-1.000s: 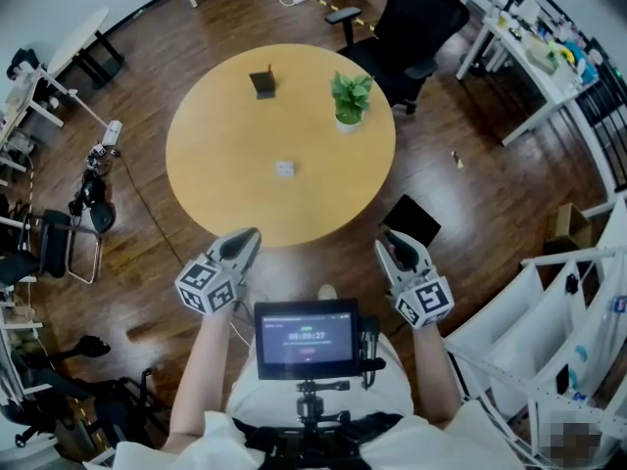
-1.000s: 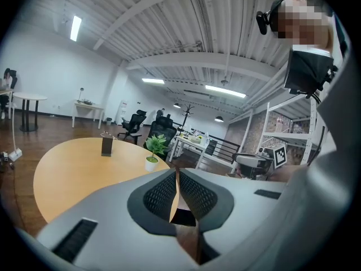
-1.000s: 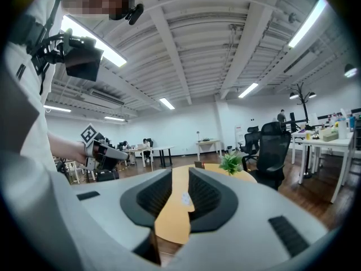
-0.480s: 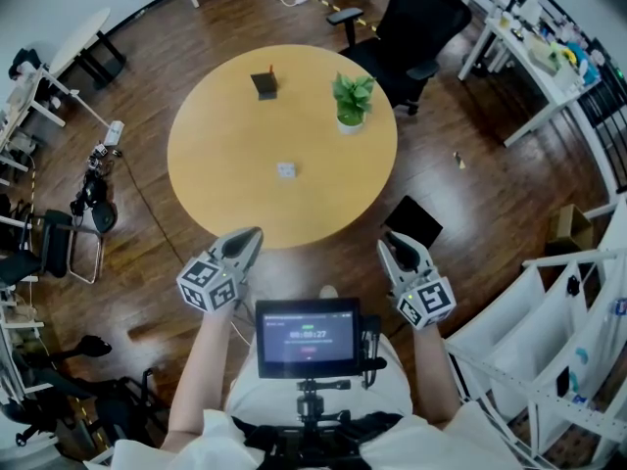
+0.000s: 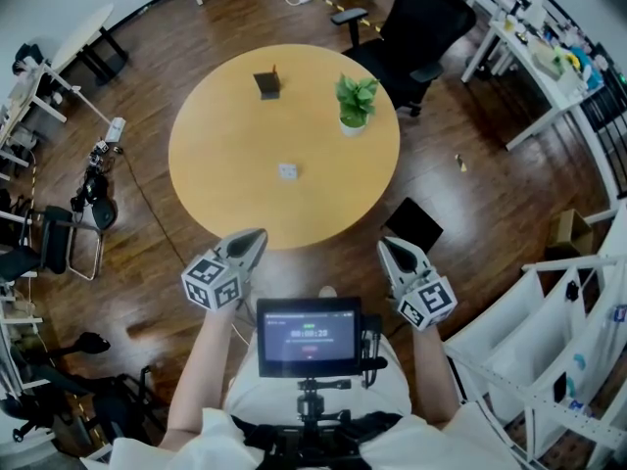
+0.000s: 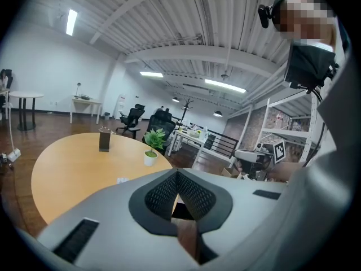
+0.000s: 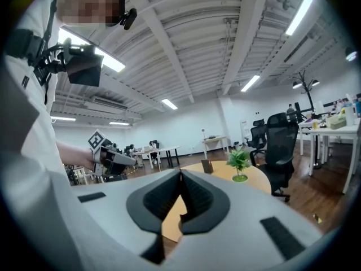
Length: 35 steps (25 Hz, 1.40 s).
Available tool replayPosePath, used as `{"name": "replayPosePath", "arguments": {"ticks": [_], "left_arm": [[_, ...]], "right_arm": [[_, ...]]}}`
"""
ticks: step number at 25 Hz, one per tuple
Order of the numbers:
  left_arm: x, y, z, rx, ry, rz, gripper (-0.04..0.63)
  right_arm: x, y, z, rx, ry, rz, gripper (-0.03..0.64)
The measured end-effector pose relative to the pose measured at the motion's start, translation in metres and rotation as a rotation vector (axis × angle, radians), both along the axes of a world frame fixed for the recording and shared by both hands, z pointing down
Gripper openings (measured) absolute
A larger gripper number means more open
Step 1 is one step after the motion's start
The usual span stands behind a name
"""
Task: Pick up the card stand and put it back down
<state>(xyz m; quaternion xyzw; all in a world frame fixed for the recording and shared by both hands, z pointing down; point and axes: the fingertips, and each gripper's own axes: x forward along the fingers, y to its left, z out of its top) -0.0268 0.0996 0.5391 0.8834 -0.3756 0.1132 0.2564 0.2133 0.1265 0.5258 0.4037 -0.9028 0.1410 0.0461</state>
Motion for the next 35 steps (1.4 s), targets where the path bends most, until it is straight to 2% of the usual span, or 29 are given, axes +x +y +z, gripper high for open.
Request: {"name": "replayPosePath", "arguments": {"ticks": [12, 19, 26, 35], "left_arm": [[0.013, 0.009, 0.011, -0.035, -0.016, 0.052, 0.002], [0.011, 0.021, 0.010, -0.076, 0.037, 0.055, 0.002], [0.009, 0.021, 0.008, -0.048, 0.015, 0.042, 0.002], [0.015, 0.024, 0.008, -0.050, 0.026, 0.050, 0.002]], "right_arm": [[-0.022, 0.002, 0.004, -0.043, -0.019, -0.079, 0.003], [-0.033, 0.014, 0.010, -0.045, 0.025, -0.111, 0.003], [-0.029, 0.020, 0.013, -0.040, 0.033, -0.104, 0.003], [-0.021, 0.025, 0.016, -0.032, 0.059, -0.083, 0.003]]}}
